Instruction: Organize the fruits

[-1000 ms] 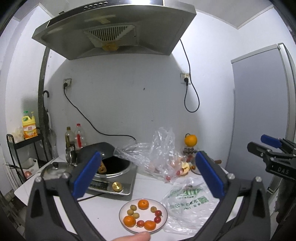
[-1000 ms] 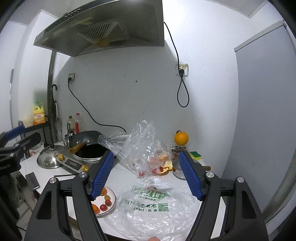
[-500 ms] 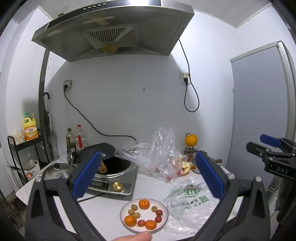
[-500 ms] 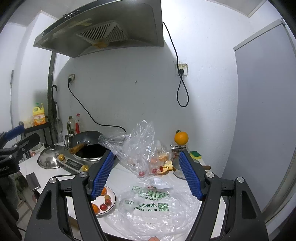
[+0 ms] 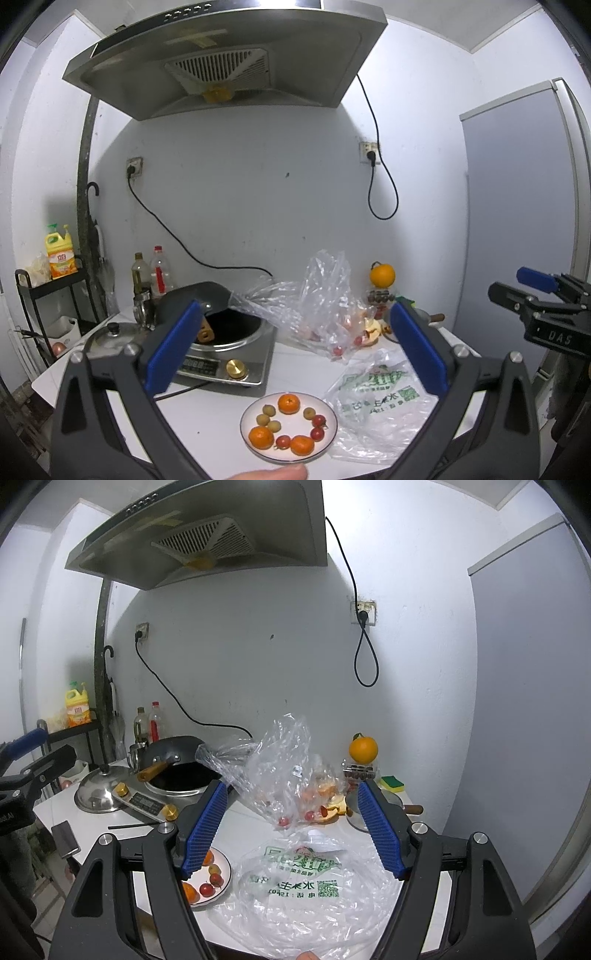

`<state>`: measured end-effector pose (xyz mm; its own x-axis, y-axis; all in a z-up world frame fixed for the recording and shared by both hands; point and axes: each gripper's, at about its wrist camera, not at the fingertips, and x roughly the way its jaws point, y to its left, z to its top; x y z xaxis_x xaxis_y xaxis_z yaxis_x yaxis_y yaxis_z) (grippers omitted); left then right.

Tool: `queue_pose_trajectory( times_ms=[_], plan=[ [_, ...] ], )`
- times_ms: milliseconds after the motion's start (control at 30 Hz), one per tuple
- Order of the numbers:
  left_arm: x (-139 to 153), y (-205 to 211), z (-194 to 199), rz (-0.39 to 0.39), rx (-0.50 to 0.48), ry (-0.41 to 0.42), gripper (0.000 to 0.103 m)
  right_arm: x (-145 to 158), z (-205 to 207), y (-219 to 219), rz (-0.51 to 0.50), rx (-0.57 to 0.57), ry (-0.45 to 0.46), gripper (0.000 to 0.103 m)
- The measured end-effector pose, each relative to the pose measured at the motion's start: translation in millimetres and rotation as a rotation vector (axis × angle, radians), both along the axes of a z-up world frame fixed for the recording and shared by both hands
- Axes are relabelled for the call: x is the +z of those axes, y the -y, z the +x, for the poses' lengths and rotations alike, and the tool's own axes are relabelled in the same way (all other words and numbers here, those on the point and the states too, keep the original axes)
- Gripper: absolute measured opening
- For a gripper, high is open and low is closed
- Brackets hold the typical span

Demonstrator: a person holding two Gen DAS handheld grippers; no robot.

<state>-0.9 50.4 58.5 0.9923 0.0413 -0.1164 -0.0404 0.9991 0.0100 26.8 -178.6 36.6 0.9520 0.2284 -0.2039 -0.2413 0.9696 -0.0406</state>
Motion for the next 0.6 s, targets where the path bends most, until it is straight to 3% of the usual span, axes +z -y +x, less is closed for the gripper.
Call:
queue_pose_trajectory(
  times_ms=[600],
  plan=[
    [-2.7,3.8,2.2,-0.01,0.002,-0.002,0.103,-3.5,-1.2,-1.7,0.0,-0.005,-0.007,0.076]
  ],
)
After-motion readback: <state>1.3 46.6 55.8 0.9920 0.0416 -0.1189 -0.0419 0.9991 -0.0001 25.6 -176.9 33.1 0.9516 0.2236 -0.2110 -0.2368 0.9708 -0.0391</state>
